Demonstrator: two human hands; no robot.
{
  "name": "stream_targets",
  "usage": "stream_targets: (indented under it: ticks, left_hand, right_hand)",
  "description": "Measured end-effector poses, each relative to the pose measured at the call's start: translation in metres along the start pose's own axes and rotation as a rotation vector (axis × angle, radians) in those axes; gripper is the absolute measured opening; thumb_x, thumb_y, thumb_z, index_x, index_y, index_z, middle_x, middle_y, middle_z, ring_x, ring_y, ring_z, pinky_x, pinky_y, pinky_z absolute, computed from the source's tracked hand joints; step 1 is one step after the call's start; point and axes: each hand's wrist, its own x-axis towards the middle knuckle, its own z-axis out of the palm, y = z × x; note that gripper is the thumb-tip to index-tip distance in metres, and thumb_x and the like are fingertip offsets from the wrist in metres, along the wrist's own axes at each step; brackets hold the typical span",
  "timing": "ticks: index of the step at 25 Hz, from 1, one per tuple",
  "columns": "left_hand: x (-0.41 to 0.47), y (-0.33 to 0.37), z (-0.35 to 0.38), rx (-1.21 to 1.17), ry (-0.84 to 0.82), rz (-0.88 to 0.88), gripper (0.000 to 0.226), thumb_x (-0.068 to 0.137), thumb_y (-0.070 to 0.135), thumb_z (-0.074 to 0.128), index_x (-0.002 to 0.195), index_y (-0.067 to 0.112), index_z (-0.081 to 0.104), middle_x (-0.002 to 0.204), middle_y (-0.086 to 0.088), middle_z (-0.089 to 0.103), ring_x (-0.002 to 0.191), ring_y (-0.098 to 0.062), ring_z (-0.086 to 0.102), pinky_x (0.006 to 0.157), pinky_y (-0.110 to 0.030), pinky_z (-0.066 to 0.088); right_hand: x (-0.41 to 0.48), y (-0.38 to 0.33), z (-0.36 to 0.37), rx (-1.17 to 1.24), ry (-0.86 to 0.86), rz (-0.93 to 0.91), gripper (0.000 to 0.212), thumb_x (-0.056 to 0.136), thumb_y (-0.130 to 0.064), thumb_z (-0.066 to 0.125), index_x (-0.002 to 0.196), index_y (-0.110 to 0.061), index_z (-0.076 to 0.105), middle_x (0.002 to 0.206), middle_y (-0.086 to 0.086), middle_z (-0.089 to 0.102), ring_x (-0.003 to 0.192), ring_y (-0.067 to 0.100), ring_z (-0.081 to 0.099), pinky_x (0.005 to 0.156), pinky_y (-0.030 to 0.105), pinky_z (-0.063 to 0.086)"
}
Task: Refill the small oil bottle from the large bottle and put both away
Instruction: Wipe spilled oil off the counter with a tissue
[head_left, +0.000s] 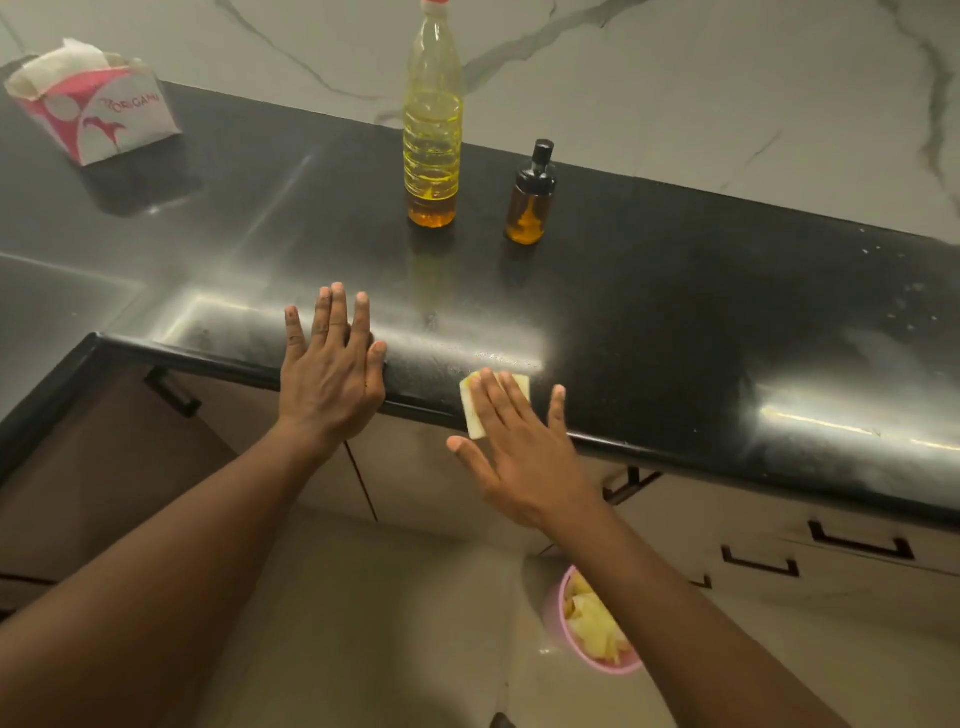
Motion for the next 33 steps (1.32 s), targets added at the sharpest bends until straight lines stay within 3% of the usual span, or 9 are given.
stream_targets:
  ticks: [5, 9, 12, 16, 20, 26, 29, 33]
  left_hand:
    - [-0.001, -0.001, 0.006, -0.027, 0.049, 0.043, 0.068, 0.105, 0.045, 0.008, 0.165, 0.012, 0.01, 0.173, -0.016, 0.003, 0.161, -0.026, -0.004, 0.128, -0.057, -0.007]
    - [-0.001, -0.002, 0.01, -0.022, 0.089, 0.041, 0.068, 0.105, 0.042, 0.011, 0.165, 0.01, 0.011, 0.172, -0.018, 0.004, 0.161, -0.028, -0.001, 0.128, -0.057, -0.005]
    - [-0.001, -0.003, 0.013, -0.028, 0.102, 0.06, 0.067, 0.106, 0.041, 0.012, 0.165, 0.011, 0.01, 0.172, -0.018, 0.002, 0.161, -0.028, -0.002, 0.128, -0.056, -0.006]
    - [-0.001, -0.005, 0.015, -0.049, 0.128, 0.064, 0.065, 0.107, 0.042, 0.014, 0.165, 0.013, 0.013, 0.172, -0.018, 0.004, 0.161, -0.027, -0.001, 0.128, -0.055, -0.007]
    - [-0.002, -0.004, 0.015, -0.064, 0.141, 0.072, 0.065, 0.107, 0.043, 0.015, 0.165, 0.013, 0.014, 0.172, -0.019, 0.005, 0.161, -0.028, -0.001, 0.128, -0.056, -0.006]
    - [-0.002, -0.004, 0.015, -0.061, 0.13, 0.084, 0.065, 0.107, 0.043, 0.014, 0.165, 0.012, 0.014, 0.172, -0.019, 0.005, 0.161, -0.029, 0.0, 0.128, -0.057, -0.005]
    - [-0.001, -0.004, 0.014, -0.074, 0.119, 0.079, 0.066, 0.107, 0.044, 0.013, 0.165, 0.012, 0.015, 0.172, -0.02, 0.005, 0.161, -0.029, -0.001, 0.127, -0.058, -0.004]
    - [-0.008, 0.03, 0.011, -0.087, 0.058, 0.151, 0.068, 0.106, 0.047, 0.009, 0.165, 0.013, 0.007, 0.172, -0.018, -0.003, 0.16, -0.029, -0.007, 0.127, -0.058, -0.005]
  right_hand:
    - [0.008, 0.017, -0.011, -0.049, 0.025, 0.265, 0.09, 0.097, -0.077, 0.003, 0.166, -0.02, -0.004, 0.175, -0.003, -0.008, 0.16, 0.016, -0.011, 0.121, 0.069, -0.013]
    - [0.056, -0.068, 0.015, -0.056, 0.048, 0.014, 0.085, 0.101, -0.071, 0.012, 0.166, -0.018, -0.001, 0.175, 0.001, -0.001, 0.161, 0.017, -0.006, 0.12, 0.068, -0.017]
    - [0.056, -0.094, 0.032, -0.1, 0.082, -0.024, 0.08, 0.103, -0.063, 0.017, 0.166, -0.017, -0.002, 0.175, 0.003, 0.001, 0.161, 0.017, -0.005, 0.119, 0.069, -0.017]
    - [0.015, -0.039, 0.026, -0.136, 0.125, 0.03, 0.08, 0.103, -0.065, 0.018, 0.167, -0.021, -0.001, 0.175, -0.001, -0.003, 0.161, 0.017, -0.006, 0.121, 0.067, -0.015]
    - [-0.034, 0.034, 0.013, -0.16, 0.129, 0.217, 0.082, 0.101, -0.07, 0.011, 0.166, -0.024, -0.007, 0.174, -0.006, -0.012, 0.159, 0.013, -0.015, 0.122, 0.066, -0.015]
    - [-0.084, 0.11, -0.006, -0.163, 0.142, 0.478, 0.087, 0.098, -0.072, 0.01, 0.167, -0.021, -0.003, 0.175, -0.002, -0.006, 0.16, 0.016, -0.01, 0.123, 0.07, -0.002]
    - [-0.075, 0.093, -0.009, -0.125, 0.163, 0.531, 0.089, 0.099, -0.071, 0.021, 0.166, -0.016, 0.001, 0.175, 0.004, -0.003, 0.161, 0.023, -0.005, 0.122, 0.072, 0.0]
    - [-0.036, 0.014, 0.017, -0.164, 0.184, 0.318, 0.098, 0.095, -0.068, 0.038, 0.166, -0.011, 0.0, 0.175, 0.008, -0.003, 0.161, 0.027, -0.005, 0.122, 0.07, -0.006]
